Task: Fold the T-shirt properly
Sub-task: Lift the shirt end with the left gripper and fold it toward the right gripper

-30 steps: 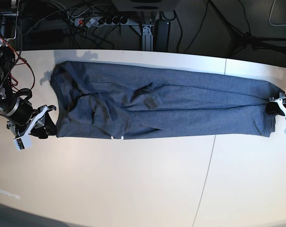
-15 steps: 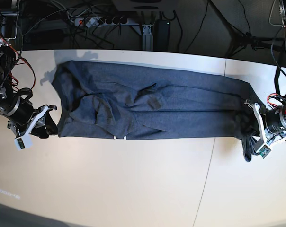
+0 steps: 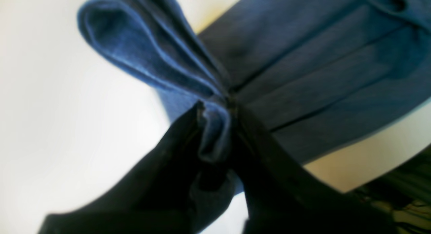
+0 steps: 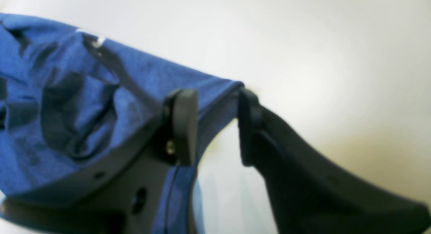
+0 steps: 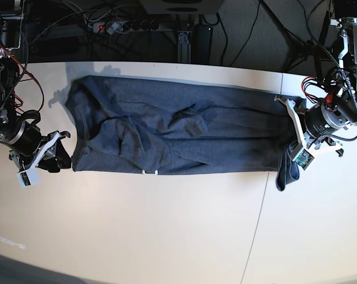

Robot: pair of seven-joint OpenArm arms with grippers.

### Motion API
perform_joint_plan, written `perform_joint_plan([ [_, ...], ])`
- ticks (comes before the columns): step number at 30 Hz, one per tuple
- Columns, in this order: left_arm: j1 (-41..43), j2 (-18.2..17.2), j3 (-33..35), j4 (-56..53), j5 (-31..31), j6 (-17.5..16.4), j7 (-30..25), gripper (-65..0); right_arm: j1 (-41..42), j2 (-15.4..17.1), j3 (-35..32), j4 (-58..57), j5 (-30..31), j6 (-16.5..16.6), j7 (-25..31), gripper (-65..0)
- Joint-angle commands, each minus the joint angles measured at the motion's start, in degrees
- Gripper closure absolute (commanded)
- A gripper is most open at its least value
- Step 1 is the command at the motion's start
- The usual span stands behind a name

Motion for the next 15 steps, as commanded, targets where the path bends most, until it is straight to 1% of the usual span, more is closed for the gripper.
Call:
perform_joint_plan([
  [1,-0.79,0.22,0.0,0.96,-0.35,0.66,-1.44,0.0,0.96,0.96,0.63,0.81,0.83,4.04,1.31,-21.5],
  [5,-0.79,4.24,2.84,0.96,0.94,0.63,-2.21,0.0,0.96,0.96,0.63,0.81,1.27,4.04,1.31,-21.5],
  [10,-0.81,8.98,9.33,0.55,9.97,0.66,-5.9,0.0,0.96,0.98,0.63,0.81,1.27,4.04,1.29,-21.5],
  [12,-0.83,10.1,11.37,0.35,12.11,0.68,-6.38,0.0,0.96,0.98,0.63,0.81,1.27,4.04,1.29,-21.5],
  [15,-0.81,10.84,13.51,-0.22,13.22,0.72,-7.13,0.0,0.96,0.98,0.63,0.81,1.27,4.04,1.29,-21.5],
])
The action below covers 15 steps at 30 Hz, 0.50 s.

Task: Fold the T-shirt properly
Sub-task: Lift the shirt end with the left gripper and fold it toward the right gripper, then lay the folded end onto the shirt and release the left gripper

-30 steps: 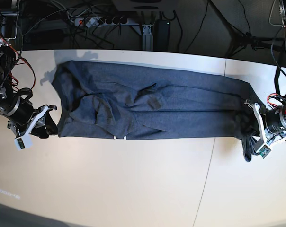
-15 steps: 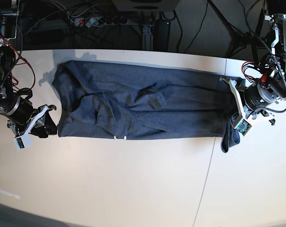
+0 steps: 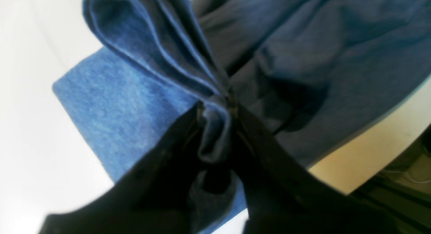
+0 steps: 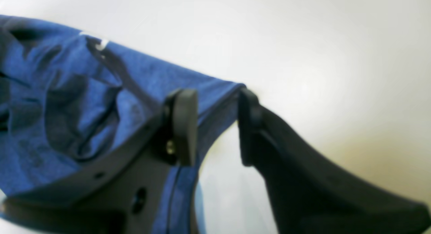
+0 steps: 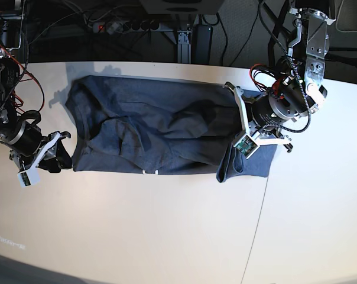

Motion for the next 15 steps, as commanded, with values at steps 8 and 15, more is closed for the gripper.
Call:
perform_joint_plan([
  [8,-1.11,-0.17,4.9,-1.6,3.65,0.74,-2.71,0.0,0.94,1.09,0.63,0.81,0.92,4.04,1.31,-21.5],
  [15,-3.32,-0.15,7.13,-1.64,5.29,2.62,-2.89,0.0,0.94,1.09,0.63,0.81,0.92,4.04,1.31,-21.5],
])
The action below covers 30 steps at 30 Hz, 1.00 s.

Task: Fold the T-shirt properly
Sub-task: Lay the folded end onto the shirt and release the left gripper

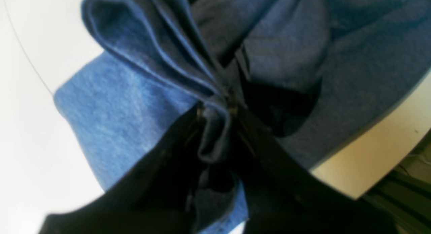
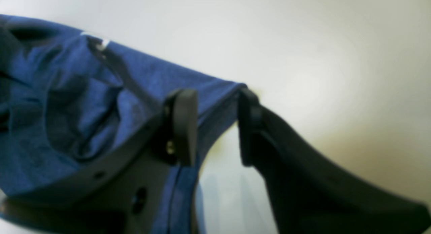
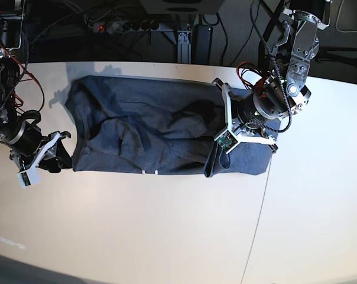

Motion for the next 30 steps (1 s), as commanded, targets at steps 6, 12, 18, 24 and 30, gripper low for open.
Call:
perform_joint_plan([
  [6,-2.71,0.02,0.26,-1.46,-0.26,1.11,-1.6,0.0,0.96,1.11,0.63,0.81,0.92,4.04,1.31,-21.5],
  [12,-3.02,0.02,0.28,-3.48,-1.7,1.09,-2.64,0.0,0.96,1.11,0.63,0.81,0.94,4.04,1.33,-21.5],
  [18,-2.99,0.02,0.28,-3.48,-4.74,-0.57,-2.67,0.0,0.96,1.11,0.63,0.81,0.92,4.04,1.33,-21.5],
  [24,-2.99,0.02,0.28,-3.48,-5.38,-2.4,-3.1,-32.3,0.96,1.09,0.63,0.81,0.92,4.04,1.53,-21.5],
  [30,-2.99,0.0,0.26,-2.89,-7.43,-2.38,-3.06,-33.1,0.96,1.11,0.63,0.81,0.92,4.04,1.55,-21.5],
])
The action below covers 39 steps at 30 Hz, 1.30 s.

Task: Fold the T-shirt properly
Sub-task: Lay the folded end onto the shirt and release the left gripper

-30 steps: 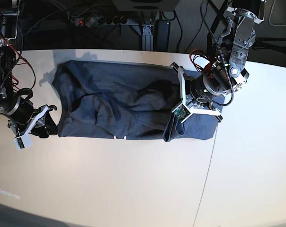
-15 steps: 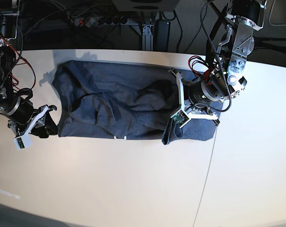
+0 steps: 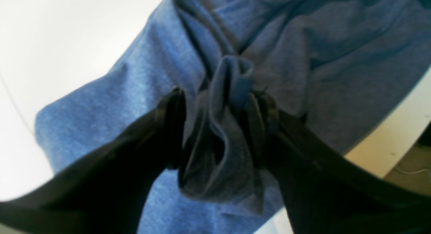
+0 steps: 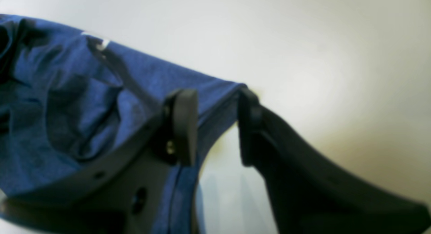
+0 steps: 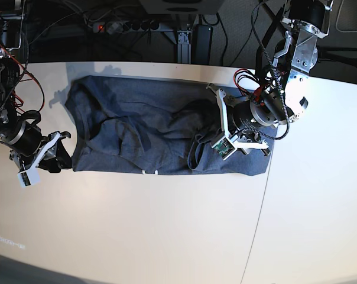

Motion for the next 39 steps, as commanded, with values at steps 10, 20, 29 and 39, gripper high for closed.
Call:
perform_joint_plan([
  [10,-0.72,-0.48,-2.47,9.51,3.02,2.84,0.5,-32.8,0.96,1.11,0.63,0.81,0.87,4.04,1.49,-21.5],
  [20,-0.74,-0.48,-3.15,6.1,5.03,1.07,-4.87,0.0,0.96,1.09,0.63,0.81,0.85,4.04,1.7,-7.0],
  [29,-3.15,-0.46,-3.15,-5.27,7.04,1.33,-7.78,0.0,0.96,1.09,0.63,0.81,-0.2,4.07,1.7,0.0],
  [39,-1.22,4.52,-3.08,-5.01,-5.14,0.81,-2.71,0.0,0.96,1.09,0.63,0.81,-0.17,4.07,1.73,0.0],
])
